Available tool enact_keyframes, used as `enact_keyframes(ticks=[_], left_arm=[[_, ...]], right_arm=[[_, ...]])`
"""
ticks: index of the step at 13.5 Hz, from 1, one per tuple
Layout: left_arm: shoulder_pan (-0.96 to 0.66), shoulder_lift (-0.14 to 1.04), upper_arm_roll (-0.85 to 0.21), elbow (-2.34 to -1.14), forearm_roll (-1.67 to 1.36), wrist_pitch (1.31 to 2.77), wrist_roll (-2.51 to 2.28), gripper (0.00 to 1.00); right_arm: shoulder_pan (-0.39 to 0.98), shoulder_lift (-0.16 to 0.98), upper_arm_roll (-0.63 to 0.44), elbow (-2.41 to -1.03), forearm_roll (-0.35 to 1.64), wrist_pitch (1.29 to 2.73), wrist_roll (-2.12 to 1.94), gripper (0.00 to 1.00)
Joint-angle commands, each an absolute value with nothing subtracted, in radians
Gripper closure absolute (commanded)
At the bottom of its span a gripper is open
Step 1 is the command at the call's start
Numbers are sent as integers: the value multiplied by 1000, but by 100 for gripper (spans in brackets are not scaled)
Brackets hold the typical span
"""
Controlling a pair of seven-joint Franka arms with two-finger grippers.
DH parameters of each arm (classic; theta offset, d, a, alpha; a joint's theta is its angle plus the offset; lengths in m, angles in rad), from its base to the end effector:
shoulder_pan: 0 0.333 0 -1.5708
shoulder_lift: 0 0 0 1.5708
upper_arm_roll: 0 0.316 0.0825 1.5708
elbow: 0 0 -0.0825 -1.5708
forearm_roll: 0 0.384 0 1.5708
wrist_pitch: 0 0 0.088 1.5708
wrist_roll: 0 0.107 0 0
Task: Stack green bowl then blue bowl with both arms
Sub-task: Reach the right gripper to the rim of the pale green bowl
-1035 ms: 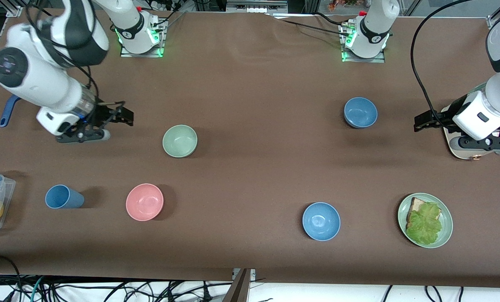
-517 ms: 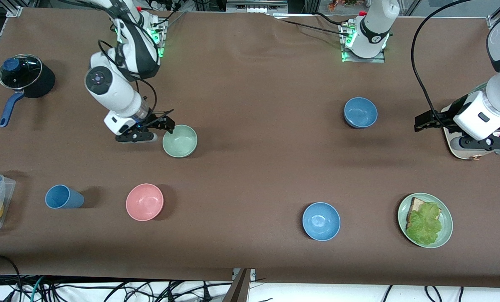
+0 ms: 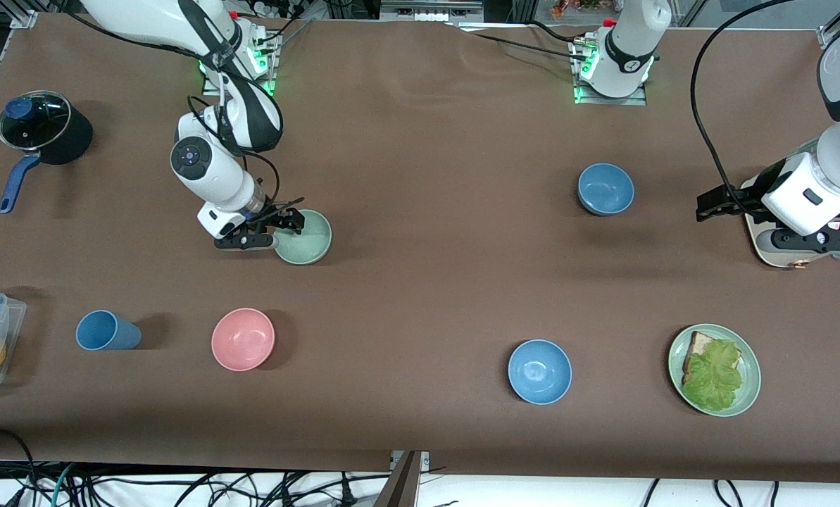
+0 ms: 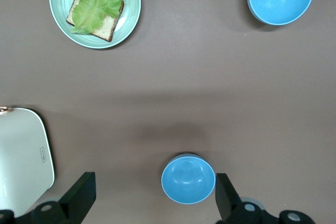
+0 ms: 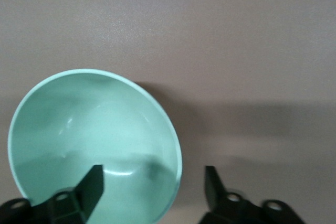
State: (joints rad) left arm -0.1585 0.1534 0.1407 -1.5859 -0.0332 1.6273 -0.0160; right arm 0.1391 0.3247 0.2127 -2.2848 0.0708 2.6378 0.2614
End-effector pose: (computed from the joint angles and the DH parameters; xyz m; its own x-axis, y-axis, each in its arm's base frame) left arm 0.5971 -0.0193 0.5343 0.9939 0.0009 -0.1104 0.0020 -1.0000 0.0095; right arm 0.5037 0.1852 0.2164 0.9999 0.0169 0.0020 0.0170 -0.9941 -0.1076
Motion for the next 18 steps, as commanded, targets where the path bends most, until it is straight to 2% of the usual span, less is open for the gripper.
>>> enact_keyframes(ticks=[1,4,8,10,14,18], left_arm=[[-152,167,140,-1551,-38,1601,-14,0],[-150,169,141,-1551,-38,1601,-14,0],[-153,169,140,-1551,-40,1601,-15,0],[-153,169,141,-1549,-46,1601,-14,0],[-155,170,143,-1549,-64,1601,-17,0],[-153,170,144,-1549,-64,1601,-15,0]], right_arm=[[143,347,215,-2286,81,2672,268,46],[143,345,215,-2284,81,2666,267,100],[144,344,216,-2280,80,2661,325,100],[150,341,265,-2255,80,2658,412,100],[219,348,287,-2119,80,2568,492,100],[348,451,285,-1982,66,2568,690,100]])
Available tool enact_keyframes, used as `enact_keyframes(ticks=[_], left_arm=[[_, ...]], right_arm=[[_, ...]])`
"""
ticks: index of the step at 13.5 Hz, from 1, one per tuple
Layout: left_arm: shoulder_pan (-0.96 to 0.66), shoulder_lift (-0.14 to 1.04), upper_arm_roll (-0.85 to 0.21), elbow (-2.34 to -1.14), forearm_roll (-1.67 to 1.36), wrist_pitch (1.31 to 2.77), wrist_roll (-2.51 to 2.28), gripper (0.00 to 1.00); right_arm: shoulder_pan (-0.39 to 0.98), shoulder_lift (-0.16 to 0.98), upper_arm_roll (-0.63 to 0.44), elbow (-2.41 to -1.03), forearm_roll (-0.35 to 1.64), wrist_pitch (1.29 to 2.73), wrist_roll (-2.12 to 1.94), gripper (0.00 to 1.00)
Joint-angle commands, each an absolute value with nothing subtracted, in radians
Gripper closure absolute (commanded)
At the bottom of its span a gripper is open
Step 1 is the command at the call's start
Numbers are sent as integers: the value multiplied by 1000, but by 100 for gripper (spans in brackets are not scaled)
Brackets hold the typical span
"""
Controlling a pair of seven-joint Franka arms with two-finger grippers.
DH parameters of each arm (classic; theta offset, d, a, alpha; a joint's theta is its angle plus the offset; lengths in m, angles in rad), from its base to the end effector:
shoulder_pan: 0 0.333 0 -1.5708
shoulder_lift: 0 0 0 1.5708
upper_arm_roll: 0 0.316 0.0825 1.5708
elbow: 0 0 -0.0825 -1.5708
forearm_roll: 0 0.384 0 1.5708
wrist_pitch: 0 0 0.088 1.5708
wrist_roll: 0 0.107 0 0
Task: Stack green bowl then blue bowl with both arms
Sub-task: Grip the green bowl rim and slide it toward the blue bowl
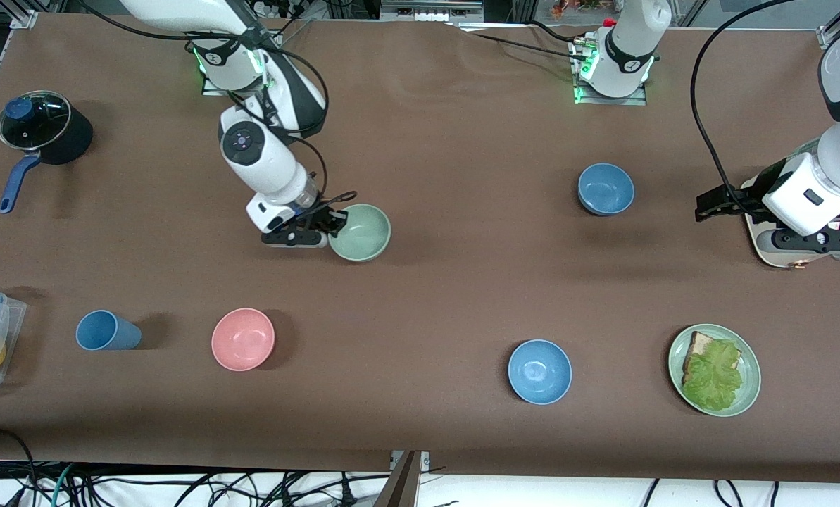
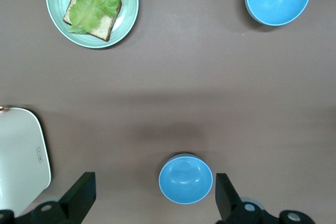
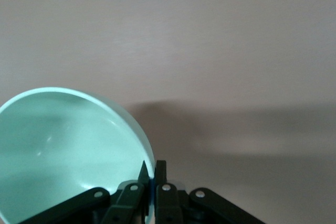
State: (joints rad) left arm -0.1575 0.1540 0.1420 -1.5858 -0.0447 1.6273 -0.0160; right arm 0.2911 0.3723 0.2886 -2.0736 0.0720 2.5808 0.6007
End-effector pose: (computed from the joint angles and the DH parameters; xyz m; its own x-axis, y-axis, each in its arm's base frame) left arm 0.5973 -0.0192 0.5340 0.9938 0.0039 -0.1111 0.0062 -0.9998 0.0206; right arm 0.5084 0.3256 0.2699 0.9936 -0.1086 0.0307 -0.1002 -0.9741 -0.2027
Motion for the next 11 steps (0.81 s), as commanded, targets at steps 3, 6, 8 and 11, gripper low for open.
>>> enact_keyframes(ticks=[3,6,8,11], left_arm=[[-150,170,144,-1551,-64,1601,-15,0],[-160,170,140,-1549,-64,1601,-26,0],[-156,170,140,-1549,-64,1601,-23,0],[-153,170,140,-1549,-64,1601,-21,0]], right_arm=[[434,537,275,-1889,54,2577,811,100],[486,607,268,-1826,-33,2580,926,100],[500,633,267,-1803,-77,2580,985,100],[500,635,267,-1802,-80,2579,992,28]])
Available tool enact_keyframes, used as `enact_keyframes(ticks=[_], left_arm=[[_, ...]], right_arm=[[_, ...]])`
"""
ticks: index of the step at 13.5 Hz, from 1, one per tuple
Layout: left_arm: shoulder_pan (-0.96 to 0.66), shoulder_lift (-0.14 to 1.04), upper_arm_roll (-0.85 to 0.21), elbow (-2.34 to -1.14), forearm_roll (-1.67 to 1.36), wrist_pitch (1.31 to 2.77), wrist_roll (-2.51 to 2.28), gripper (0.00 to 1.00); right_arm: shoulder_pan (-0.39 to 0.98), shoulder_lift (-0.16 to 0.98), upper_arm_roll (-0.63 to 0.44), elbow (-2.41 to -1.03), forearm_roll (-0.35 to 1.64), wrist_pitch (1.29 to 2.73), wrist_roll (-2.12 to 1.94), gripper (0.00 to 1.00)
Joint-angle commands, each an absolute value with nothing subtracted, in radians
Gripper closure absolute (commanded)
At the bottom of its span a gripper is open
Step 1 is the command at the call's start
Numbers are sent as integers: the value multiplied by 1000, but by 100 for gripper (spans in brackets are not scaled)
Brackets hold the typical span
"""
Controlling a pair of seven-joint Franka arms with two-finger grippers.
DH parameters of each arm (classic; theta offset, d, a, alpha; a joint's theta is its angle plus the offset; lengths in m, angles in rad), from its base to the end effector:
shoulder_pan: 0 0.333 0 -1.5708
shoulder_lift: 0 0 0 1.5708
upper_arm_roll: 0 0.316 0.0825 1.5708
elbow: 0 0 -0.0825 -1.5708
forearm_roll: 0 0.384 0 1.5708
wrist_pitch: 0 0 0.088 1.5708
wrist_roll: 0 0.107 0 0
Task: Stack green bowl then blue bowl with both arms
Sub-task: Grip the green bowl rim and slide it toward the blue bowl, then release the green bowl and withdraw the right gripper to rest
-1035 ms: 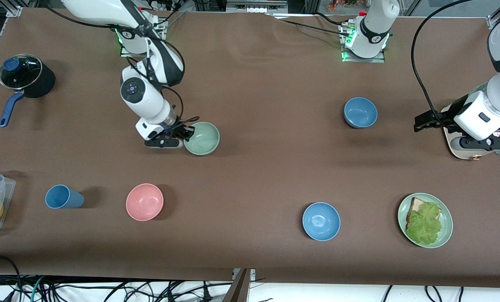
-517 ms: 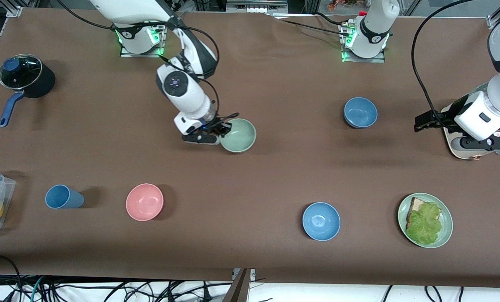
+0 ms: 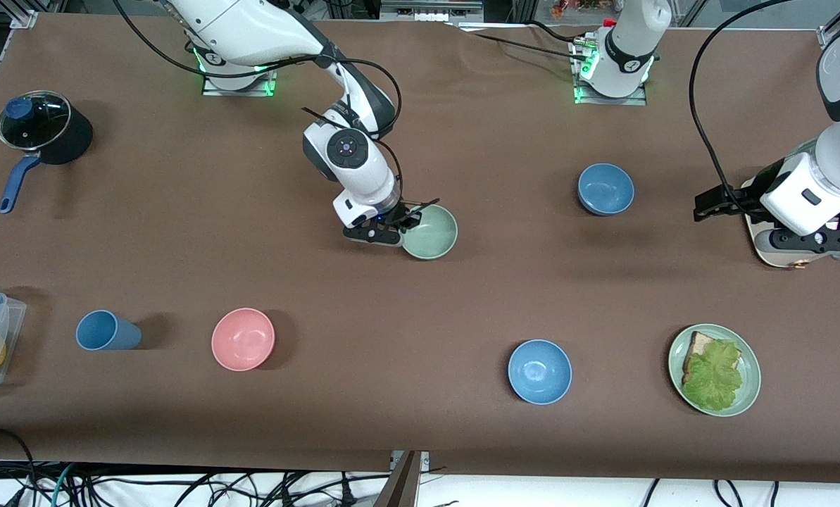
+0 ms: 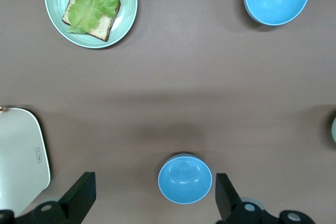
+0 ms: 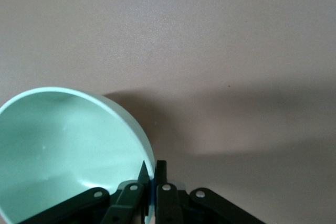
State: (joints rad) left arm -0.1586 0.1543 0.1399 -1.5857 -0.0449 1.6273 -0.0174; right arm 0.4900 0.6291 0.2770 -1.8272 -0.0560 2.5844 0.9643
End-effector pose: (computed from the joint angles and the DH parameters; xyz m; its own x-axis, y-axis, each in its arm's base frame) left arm 0.5973 -0.0210 0.5338 0.9938 0.0021 -0.1113 0.0044 -0.9998 0.0209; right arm 0.4866 0.4505 0.2139 0.9772 -0.2116 -0.0167 -0.2108 -0.9579 -0.1951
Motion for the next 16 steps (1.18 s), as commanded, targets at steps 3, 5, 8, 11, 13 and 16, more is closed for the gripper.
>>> enact_keyframes(ticks=[3,5,8,11,13,16], left_arm=[[-156,170,140,-1549,-64,1601,-21,0],[-158,170,140,-1549,-64,1601,-21,0],[-161,170,138,-1548,-64,1601,-23,0],[-158,170,140,-1539,-64,1601,-21,0],[-161,190,138,-1536,-64,1606,-17,0],[-167,239,136,-1497,-81,1606,-11,0]], right_arm=[[486,620,261,-1775,-81,2557,971,0],[477,565,229,-1752,-83,2455,954,0],[439,436,138,-1740,-69,2295,895,0],[338,335,112,-1741,-60,2179,699,0],[283,261,94,-1743,-13,2085,596,0],[262,154,-44,-1741,104,1910,328,0]])
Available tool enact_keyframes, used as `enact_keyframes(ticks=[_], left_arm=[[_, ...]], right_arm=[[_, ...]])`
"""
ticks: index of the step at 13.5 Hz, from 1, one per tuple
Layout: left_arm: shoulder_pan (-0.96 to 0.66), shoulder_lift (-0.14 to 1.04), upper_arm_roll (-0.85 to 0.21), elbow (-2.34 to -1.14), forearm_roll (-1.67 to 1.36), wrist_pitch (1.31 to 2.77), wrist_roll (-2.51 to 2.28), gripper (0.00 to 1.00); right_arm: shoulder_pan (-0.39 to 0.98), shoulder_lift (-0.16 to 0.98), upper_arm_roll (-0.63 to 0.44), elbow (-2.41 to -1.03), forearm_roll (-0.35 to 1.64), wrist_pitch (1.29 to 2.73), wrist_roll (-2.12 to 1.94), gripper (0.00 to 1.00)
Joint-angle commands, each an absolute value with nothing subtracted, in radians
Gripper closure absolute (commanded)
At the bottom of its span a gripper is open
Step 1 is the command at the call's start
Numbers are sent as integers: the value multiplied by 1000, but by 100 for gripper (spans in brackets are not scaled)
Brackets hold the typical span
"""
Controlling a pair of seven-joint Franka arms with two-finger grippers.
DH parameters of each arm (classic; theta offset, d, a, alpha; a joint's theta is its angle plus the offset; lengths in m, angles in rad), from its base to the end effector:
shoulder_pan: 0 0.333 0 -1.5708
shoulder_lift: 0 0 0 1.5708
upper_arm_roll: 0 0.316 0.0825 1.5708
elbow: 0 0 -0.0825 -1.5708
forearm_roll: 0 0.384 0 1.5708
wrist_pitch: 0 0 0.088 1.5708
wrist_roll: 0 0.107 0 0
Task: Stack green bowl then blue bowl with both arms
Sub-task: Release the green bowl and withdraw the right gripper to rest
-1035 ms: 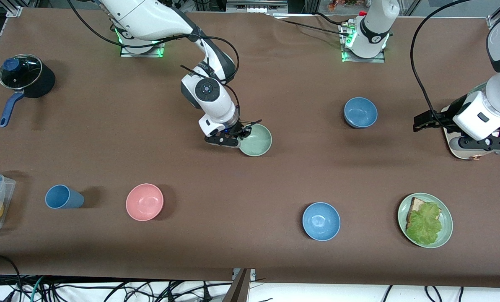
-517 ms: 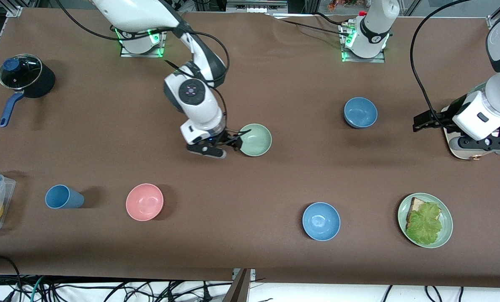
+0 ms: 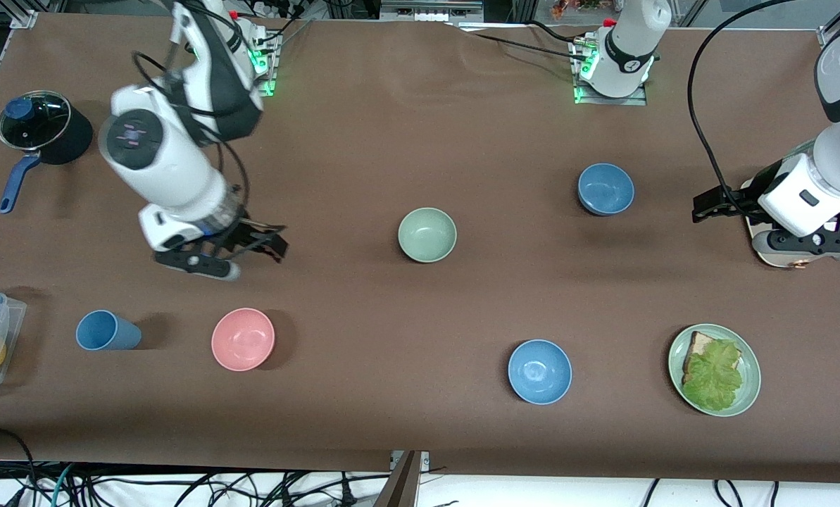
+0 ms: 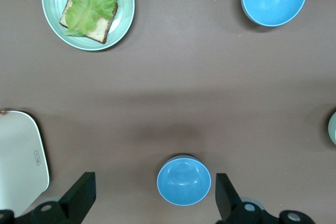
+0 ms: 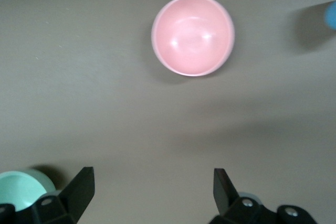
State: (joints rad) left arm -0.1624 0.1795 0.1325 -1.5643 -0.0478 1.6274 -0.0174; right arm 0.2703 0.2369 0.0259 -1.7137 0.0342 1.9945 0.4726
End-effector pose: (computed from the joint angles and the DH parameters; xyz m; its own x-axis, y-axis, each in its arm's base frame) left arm 0.6041 -0.0288 0.5287 0.9933 -0.0090 -0.1150 -0.0066 -0.9997 0.0215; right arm 0.6063 0.1860 0.4521 0.9815 -0.1900 0.0216 -0.1886 -0.9806 -0.0536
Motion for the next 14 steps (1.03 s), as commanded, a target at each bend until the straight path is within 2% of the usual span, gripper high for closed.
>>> enact_keyframes(ticks=[1,3,6,8,10,11,13,14], left_arm=[[-169,265,135,-1503,-74,1609,-14,0],[-164,334,137,-1499,-54,1615,-9,0],[-153,416,137,-1529,-55,1692,102,0],[-123,426,138,-1586,-71,1724,176,0],[-109,426,137,-1685,-81,1817,269,0],[-103,426,138,-1731,-104,1851,305,0],[-94,423,137,-1772,-124,1856,322,0],[-95,420,135,-1787,-127,1856,322,0]], right_arm=[[264,126,-84,-1741,115,1858,257,0],[264,83,-142,-1741,115,1787,200,0],[264,46,-155,-1749,104,1767,195,0],[264,29,-163,-1744,100,1764,160,0],[255,25,-161,-1740,88,1763,135,0],[230,26,-129,-1738,65,1763,137,0],[96,26,13,-1717,28,1763,130,0],[69,22,32,-1715,29,1761,124,0]])
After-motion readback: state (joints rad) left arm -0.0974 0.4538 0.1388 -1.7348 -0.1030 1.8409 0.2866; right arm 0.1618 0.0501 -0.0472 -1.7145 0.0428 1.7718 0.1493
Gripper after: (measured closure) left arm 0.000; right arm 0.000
